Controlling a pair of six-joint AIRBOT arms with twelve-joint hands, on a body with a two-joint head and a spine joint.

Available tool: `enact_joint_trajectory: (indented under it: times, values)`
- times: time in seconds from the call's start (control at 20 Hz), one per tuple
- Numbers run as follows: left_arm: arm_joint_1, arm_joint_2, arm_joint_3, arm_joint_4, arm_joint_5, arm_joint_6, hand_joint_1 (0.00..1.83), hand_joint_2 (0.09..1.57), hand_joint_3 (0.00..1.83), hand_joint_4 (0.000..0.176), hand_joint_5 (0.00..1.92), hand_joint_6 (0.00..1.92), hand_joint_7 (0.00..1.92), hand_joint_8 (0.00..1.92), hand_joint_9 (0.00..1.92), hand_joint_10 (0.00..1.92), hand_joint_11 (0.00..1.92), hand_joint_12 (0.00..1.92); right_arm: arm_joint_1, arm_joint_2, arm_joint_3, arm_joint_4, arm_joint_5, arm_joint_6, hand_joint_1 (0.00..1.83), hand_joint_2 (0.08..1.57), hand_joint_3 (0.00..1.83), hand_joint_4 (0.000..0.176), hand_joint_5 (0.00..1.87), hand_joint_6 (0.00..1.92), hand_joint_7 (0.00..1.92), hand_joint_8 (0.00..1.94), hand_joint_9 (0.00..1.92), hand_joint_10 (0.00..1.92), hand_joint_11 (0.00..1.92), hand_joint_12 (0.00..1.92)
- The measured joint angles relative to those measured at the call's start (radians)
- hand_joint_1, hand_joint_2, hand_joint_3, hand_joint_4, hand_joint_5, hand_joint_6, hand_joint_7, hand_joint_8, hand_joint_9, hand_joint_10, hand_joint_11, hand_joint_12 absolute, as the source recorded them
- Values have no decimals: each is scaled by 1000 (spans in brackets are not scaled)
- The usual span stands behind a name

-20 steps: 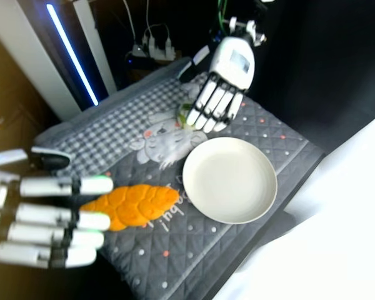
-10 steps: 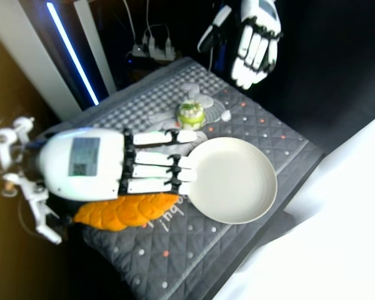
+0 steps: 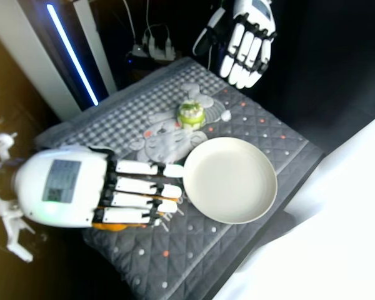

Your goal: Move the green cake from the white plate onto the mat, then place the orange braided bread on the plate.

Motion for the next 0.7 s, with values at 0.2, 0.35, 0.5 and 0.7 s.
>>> enact_joint_trajectory:
  times: [0.2,0.35,0.5,0.7]
  values:
    - [2,6,-2,-26,-26,17,942,742,0,47,235,0,289,0,391,5,6,1169,0,-2,0,-15,-30,0,764,685,2,23,5,1,270,27,298,5,0,1093]
    - [14,19,-15,-43,-39,34,945,752,3,26,214,3,302,8,385,15,0,1086,-9,-2,-6,-21,-61,-1,666,653,0,69,23,2,206,10,252,6,0,893]
    - [35,32,-23,-61,-52,44,948,747,0,42,230,4,281,0,372,2,24,1162,-112,-2,-13,93,-45,-1,694,612,0,107,17,0,201,1,213,3,0,661]
    - [34,34,-24,-68,-48,51,958,758,4,30,285,10,319,11,402,12,72,1181,-185,7,-9,166,1,-16,644,642,9,86,23,8,202,1,203,0,0,645]
